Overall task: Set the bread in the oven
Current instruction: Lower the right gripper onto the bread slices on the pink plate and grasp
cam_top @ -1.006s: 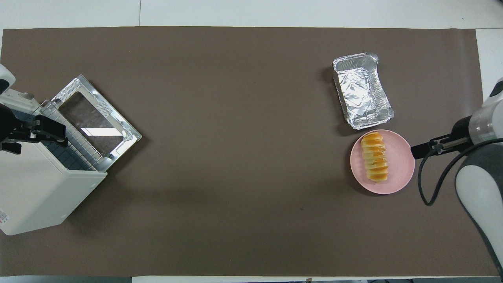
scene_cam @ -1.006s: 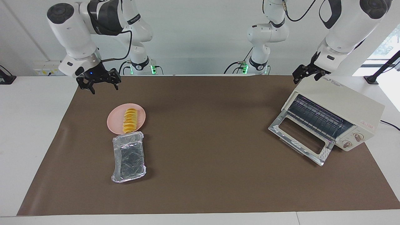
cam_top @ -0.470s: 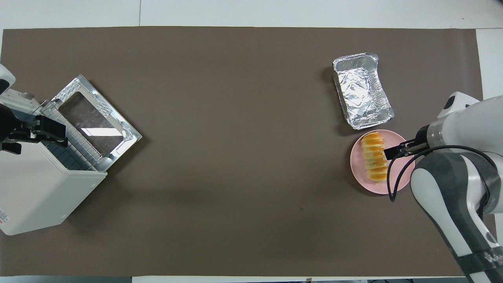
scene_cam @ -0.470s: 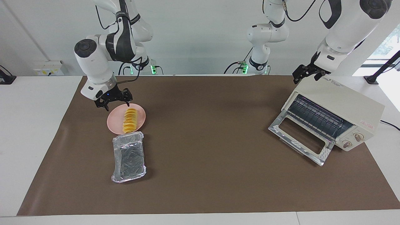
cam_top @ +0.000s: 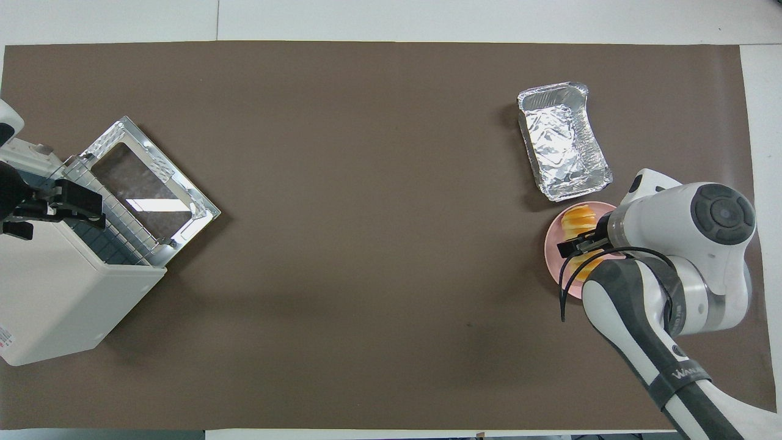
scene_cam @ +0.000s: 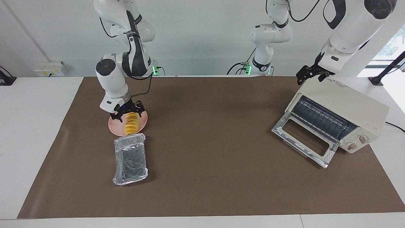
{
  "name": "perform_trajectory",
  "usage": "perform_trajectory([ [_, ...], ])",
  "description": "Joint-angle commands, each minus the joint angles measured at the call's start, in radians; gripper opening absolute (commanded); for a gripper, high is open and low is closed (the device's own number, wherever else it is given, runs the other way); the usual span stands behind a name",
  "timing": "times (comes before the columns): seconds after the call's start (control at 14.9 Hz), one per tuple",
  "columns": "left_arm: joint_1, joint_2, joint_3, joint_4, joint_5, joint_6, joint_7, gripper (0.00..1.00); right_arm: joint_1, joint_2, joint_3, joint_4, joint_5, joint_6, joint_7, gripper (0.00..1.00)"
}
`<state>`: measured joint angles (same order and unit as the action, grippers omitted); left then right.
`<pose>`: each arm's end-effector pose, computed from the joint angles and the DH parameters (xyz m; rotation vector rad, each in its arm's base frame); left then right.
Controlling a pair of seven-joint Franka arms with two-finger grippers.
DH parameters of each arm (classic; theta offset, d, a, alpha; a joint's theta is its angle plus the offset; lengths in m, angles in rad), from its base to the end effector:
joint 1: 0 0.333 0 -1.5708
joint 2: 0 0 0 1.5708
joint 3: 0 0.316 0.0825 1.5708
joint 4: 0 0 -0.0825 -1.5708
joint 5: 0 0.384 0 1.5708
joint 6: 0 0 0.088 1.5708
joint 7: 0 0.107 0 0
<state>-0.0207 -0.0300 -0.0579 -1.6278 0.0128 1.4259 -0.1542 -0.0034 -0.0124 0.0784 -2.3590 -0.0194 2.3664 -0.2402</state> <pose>0.5259 -0.0404 0.6029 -3.0939 -0.1184 0.2624 0.4992 0.0373 0.3347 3.0830 0.5117 0.0289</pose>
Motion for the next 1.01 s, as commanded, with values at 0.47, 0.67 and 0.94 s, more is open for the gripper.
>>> perform_trajectory([
  [0.47, -0.002, -0.022, 0.007, -0.015, -0.016, -0.002, -0.001, 1.00, -0.012, 0.051, 0.000, -0.059, 0.010, 0.128, -0.019, 0.96],
  [0.67, -0.002, -0.022, 0.007, -0.015, -0.016, -0.002, -0.001, 1.00, -0.015, 0.058, 0.000, -0.054, 0.009, 0.134, -0.016, 0.22],
  [0.94, -0.002, -0.022, 0.007, -0.017, -0.016, -0.002, -0.001, 1.00, -0.013, 0.057, 0.000, -0.034, 0.010, 0.090, -0.008, 0.00],
])
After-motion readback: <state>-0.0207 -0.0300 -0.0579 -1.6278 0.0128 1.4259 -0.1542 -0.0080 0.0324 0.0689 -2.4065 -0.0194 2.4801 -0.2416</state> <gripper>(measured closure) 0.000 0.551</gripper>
